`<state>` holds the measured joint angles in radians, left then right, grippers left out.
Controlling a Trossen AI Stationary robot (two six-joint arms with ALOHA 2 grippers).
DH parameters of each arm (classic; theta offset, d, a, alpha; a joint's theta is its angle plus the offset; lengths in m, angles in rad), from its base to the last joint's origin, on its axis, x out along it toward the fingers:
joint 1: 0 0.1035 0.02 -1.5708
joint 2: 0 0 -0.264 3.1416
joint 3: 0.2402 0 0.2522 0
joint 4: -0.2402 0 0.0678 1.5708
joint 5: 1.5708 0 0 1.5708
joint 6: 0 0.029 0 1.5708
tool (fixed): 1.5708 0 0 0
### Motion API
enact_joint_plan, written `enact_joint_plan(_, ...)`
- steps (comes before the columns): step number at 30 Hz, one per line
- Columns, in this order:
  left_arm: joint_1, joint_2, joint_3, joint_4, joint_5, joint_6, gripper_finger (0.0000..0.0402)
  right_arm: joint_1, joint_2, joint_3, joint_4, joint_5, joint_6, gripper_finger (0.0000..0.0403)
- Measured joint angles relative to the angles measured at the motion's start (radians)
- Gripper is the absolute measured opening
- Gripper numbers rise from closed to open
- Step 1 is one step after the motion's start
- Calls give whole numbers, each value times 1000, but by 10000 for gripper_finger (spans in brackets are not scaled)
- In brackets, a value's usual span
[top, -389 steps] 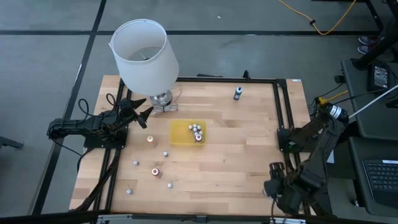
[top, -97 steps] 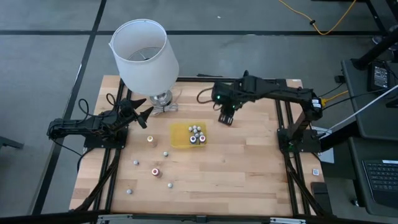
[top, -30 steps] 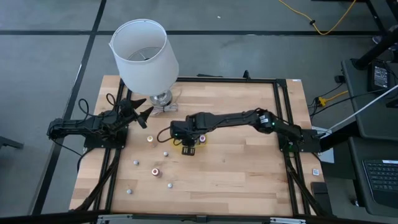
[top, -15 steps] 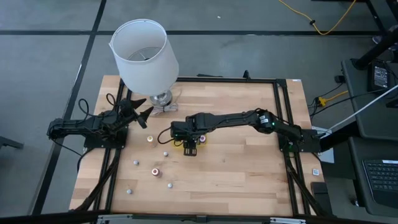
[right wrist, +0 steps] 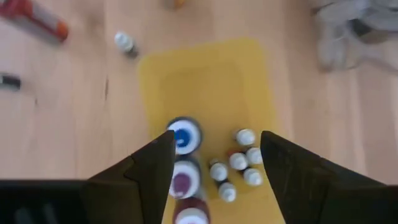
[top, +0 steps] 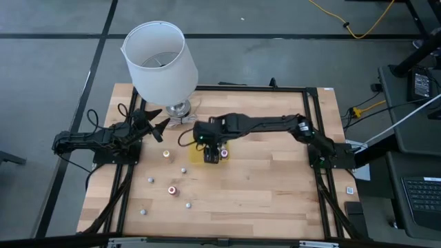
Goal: Pick & Place food coloring
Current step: Put the black food coloring bottle into the yellow bin
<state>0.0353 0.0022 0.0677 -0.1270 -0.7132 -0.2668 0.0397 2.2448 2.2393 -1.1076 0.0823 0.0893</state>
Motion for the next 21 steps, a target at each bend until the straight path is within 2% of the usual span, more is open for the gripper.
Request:
enact_joint_plan(3, 0, 0, 0, 0, 0, 0, 311, -13, -58, -71, 87, 3, 12, 236)
enact_joint_plan(7, 0, 0, 0, 0, 0, 0, 312, -15, -196, -239, 293, 6, 1, 236)
enact_joint_plan(15, 0, 0, 0, 0, 0, 0, 311, 4, -530, -688, 712, 6, 33, 236)
enact_joint_plan(21, 0, 0, 0, 0, 0, 0, 313, 33, -760, -1014, 953, 2, 12, 236)
